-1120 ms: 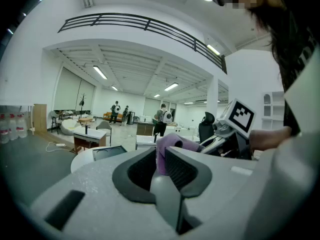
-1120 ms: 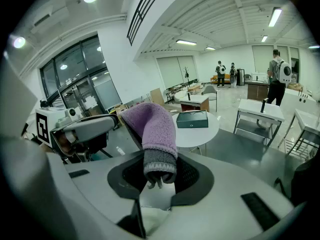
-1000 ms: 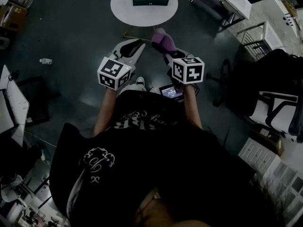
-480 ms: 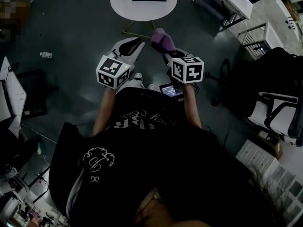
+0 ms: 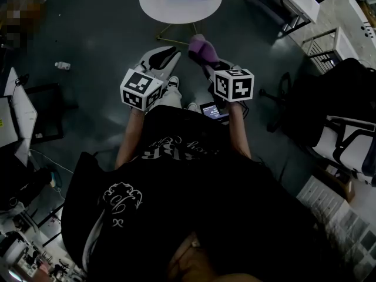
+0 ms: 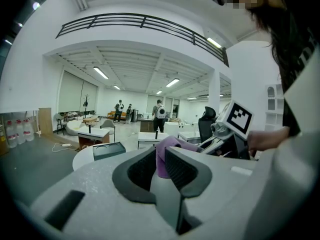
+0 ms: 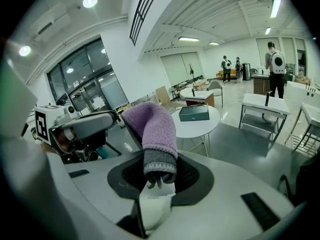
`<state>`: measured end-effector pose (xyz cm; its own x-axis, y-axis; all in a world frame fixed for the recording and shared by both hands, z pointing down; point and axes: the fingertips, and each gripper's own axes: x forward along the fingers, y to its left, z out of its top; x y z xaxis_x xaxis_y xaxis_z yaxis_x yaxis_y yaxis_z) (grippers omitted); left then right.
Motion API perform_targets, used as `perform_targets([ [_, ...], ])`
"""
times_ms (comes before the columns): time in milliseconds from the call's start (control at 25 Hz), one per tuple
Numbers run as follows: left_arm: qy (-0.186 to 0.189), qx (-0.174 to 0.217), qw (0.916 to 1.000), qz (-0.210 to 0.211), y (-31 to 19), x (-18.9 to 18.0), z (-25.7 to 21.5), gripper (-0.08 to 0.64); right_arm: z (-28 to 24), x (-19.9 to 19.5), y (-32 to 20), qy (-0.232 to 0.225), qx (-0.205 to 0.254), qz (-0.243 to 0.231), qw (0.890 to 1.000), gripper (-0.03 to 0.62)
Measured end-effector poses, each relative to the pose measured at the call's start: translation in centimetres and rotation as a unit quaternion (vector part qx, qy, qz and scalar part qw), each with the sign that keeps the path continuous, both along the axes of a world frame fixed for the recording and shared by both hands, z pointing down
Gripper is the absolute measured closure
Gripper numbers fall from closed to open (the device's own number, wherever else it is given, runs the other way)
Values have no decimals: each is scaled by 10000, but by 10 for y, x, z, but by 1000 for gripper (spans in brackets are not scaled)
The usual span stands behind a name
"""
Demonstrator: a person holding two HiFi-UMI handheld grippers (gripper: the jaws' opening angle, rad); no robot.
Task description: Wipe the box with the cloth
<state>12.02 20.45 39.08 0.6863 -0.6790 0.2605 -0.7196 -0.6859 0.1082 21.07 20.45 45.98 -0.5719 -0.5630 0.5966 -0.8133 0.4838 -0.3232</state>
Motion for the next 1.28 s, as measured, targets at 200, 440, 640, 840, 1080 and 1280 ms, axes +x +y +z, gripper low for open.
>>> perform_targets([
  [200,-5,-56,10000,68,-19,0,7,494,5,-1,-16,46,-55,12,10000,492],
  [440,-7,-47,9997,226,-64,-19,13,494,10,-18,-61,127,-106,162,9997,492],
  [640,-176,35,9990,414,-118,-52,16,494,11,-52,-111,216,-135,254,9994,492],
  [840,-153,115,9987,477,-177,-93,7,494,9,-91,-159,291,-207,339,9988,492],
  [1080,-67,0,9982,603,-217,-131,11,494,11,-129,-199,451,-256,426,9977,492],
  [1280,-58,-63,9971,751,-238,-155,18,494,12,-146,-221,542,-275,568,9965,492],
])
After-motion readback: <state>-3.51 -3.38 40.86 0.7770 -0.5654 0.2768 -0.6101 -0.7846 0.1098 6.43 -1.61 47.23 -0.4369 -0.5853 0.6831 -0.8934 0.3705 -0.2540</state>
